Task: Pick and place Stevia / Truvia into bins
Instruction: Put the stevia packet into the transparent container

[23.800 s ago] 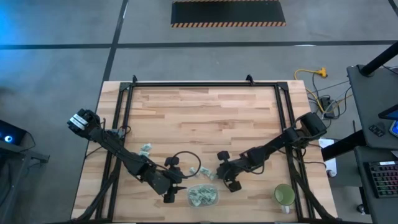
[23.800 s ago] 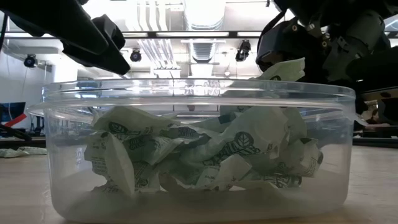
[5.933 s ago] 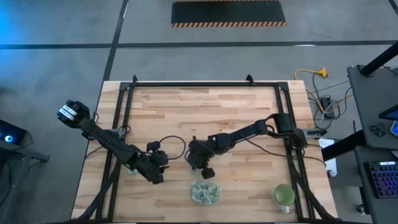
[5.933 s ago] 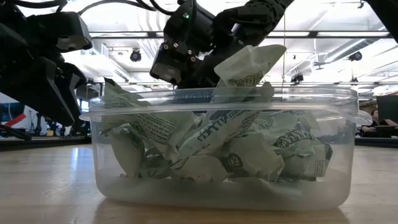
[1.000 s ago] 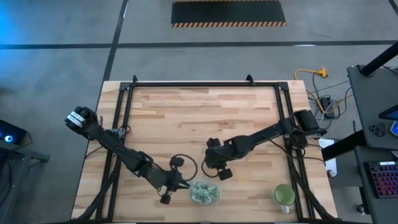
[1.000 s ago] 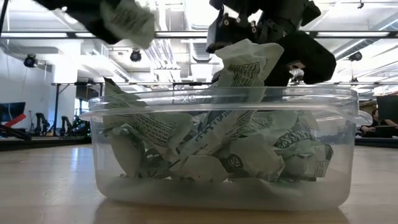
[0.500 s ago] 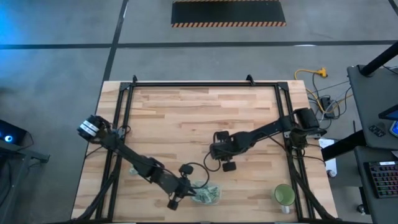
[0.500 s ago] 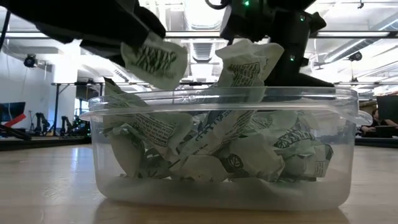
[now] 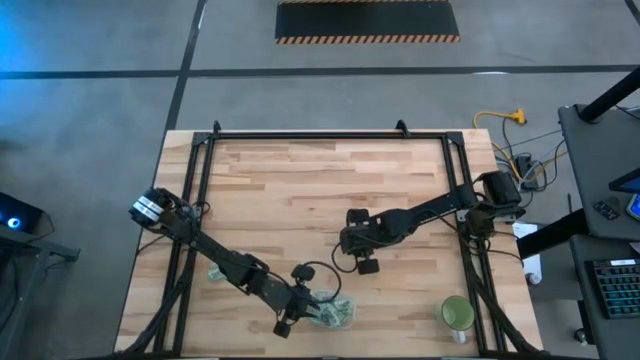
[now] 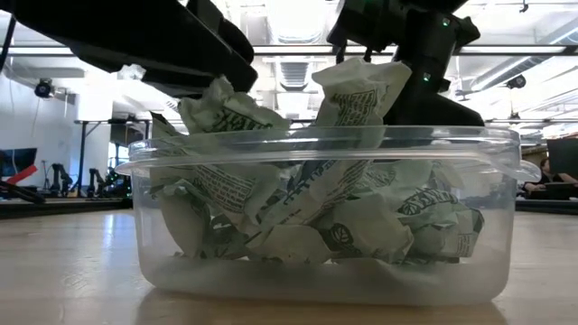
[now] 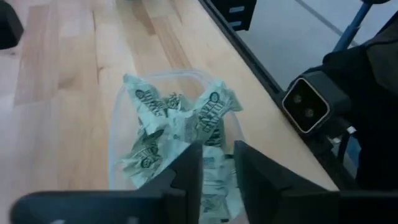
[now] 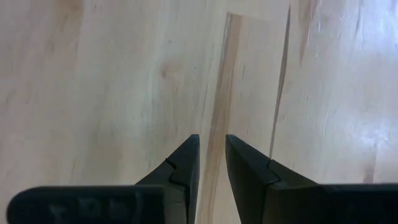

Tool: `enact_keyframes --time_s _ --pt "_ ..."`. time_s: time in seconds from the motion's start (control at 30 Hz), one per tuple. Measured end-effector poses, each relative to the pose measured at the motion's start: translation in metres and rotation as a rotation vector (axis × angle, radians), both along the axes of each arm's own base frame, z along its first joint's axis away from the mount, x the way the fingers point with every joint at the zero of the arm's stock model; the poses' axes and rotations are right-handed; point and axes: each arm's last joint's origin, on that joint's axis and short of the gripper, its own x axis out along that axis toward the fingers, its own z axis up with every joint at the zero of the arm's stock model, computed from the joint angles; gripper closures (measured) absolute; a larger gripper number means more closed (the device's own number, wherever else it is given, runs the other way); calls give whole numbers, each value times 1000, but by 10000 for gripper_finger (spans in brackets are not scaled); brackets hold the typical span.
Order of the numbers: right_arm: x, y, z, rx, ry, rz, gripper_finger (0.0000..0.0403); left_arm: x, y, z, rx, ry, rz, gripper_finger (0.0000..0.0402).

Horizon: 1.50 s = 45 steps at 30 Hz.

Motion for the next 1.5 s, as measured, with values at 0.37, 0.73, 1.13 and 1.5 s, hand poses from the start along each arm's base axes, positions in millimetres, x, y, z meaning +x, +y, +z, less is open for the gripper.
enact_keyframes --time_s 0.37,0.73,1.13,1.5 --pt "0 0 0 1 -7 4 335 -12 16 15 68 84 159 222" --pt "5 1 2 3 -58 26 335 -74 48 26 39 581 526 219" --pt "6 1 1 0 -71 37 335 -120 51 15 64 1018 752 219" --pt "5 1 1 -2 -72 44 335 -150 38 1 78 1192 759 219"
